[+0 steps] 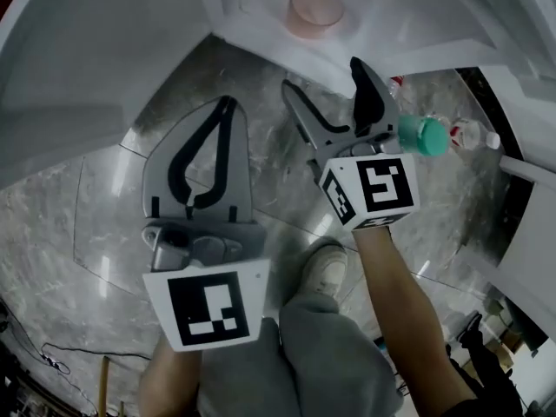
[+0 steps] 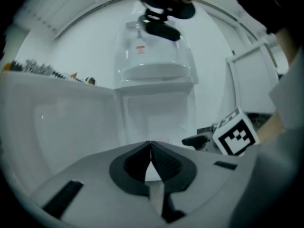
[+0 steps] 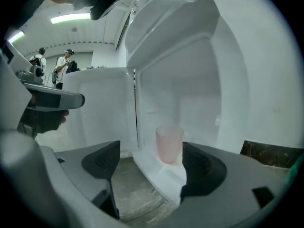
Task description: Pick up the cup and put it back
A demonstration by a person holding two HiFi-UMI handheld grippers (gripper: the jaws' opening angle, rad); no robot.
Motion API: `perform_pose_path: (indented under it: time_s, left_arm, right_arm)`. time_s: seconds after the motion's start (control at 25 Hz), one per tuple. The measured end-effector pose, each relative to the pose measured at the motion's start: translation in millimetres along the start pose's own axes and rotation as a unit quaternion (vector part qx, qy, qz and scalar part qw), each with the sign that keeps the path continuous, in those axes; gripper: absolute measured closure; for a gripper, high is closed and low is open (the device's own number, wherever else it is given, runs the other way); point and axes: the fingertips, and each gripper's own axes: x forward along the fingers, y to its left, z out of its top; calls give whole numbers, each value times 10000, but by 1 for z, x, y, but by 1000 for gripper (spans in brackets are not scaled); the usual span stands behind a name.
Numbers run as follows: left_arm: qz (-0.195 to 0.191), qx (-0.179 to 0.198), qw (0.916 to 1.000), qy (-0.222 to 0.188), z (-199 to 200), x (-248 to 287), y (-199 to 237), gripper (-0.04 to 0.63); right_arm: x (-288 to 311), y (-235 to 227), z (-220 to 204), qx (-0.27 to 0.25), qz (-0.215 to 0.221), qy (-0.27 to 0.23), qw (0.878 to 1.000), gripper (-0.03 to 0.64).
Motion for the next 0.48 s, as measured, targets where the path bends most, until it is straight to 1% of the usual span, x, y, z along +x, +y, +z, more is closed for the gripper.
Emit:
perform_pose_path:
  time_s: [0.04,0.08,0.24,0.32,0.4,0.48]
  left_arm:
    - [-64,255,9996,-41,-5,4,0,583]
    - [-122,305,9994,-72,-11,7,1,583]
    - [-307,-199,9993,-71,-36,24,10,583]
    - [-338,-287,9989,-152,-42,33,18,583]
    - [-293,-309,9988,-243,-47,40,27,583]
    - [-226,-369,9988,-240,-56,44,33,583]
  right_arm:
    - [6,-3,-4,-53,-74,-44,9999,218]
    - [12,-5,-7,-95,-109,-103,9998,216]
    - [30,-5,-21,-329,-149,-297,9989,216]
    - [37,-9,-25,-389,-223,-361,9983,216]
    - [42,-18,-27,-302,-369,-432,9979,216]
    - [45,-26,-29,-193,-501,-493,9973,216]
